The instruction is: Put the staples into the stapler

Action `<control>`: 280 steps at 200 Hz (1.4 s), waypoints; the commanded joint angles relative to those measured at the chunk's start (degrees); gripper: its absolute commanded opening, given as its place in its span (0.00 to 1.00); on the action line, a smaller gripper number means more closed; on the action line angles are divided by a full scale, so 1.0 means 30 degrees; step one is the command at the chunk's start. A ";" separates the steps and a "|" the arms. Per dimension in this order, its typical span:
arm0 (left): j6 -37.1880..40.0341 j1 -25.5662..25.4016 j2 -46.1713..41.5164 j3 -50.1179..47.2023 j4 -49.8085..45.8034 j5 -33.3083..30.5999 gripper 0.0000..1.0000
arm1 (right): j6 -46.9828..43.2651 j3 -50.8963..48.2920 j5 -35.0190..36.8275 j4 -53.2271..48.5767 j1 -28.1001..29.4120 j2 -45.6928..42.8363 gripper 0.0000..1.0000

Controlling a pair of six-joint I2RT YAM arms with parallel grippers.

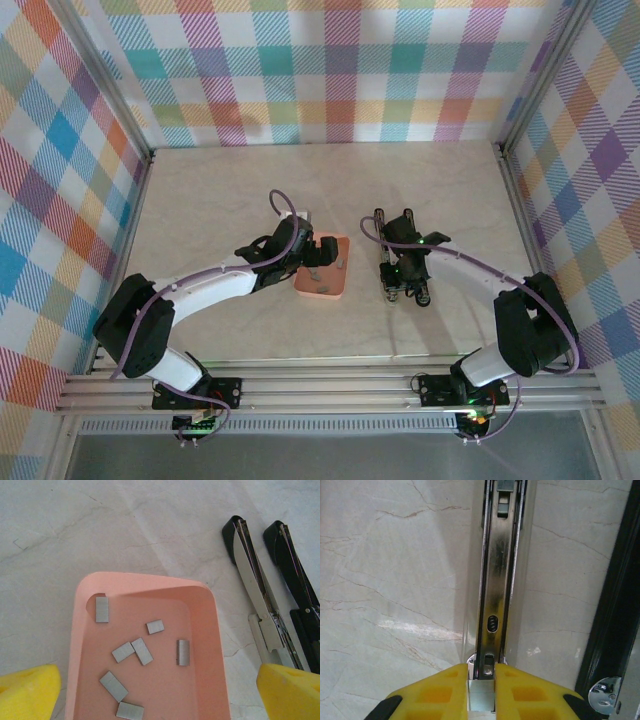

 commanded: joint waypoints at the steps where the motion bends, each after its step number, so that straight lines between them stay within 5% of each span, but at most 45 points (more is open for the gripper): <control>1: 0.0107 -0.0201 0.0084 0.0289 -0.0437 -0.0317 1.00 | -0.0088 0.0226 0.0437 -0.0230 0.0095 0.0134 0.17; 280: 0.0065 -0.0243 0.0001 -0.0068 -0.0382 -0.0399 1.00 | 0.0085 0.1248 0.0428 -0.1048 0.0153 -0.0565 0.17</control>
